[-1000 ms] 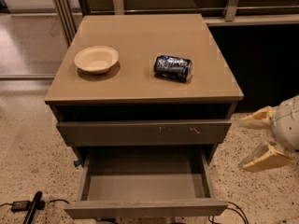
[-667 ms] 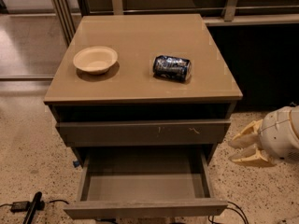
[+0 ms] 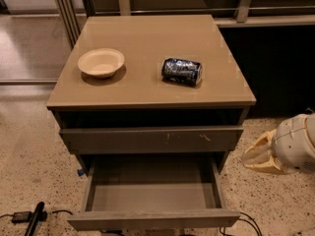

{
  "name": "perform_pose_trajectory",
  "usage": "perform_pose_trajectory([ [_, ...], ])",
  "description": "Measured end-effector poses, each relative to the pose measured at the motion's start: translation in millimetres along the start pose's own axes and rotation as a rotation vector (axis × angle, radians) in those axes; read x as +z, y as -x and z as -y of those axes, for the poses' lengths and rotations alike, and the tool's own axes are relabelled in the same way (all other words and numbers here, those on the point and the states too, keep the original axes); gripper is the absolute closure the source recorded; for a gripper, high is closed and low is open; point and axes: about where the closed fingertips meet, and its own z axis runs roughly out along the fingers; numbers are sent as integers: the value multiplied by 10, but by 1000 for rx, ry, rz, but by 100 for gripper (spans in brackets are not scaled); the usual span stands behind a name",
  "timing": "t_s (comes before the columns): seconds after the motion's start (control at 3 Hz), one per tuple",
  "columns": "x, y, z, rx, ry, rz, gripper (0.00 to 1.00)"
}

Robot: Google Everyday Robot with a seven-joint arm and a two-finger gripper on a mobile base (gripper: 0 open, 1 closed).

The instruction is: Close middle drawer

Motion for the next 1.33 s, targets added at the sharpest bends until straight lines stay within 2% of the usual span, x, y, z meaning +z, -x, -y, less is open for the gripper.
perform_pose_trajectory([
  [0.33, 10, 5, -8, 0, -1, -1, 100],
  [0.67, 243, -52, -61, 38, 18, 10, 100],
  [1.0, 645, -195, -209, 86, 30, 30, 100],
  [1.33, 1077, -393, -405, 123, 12, 65, 100],
])
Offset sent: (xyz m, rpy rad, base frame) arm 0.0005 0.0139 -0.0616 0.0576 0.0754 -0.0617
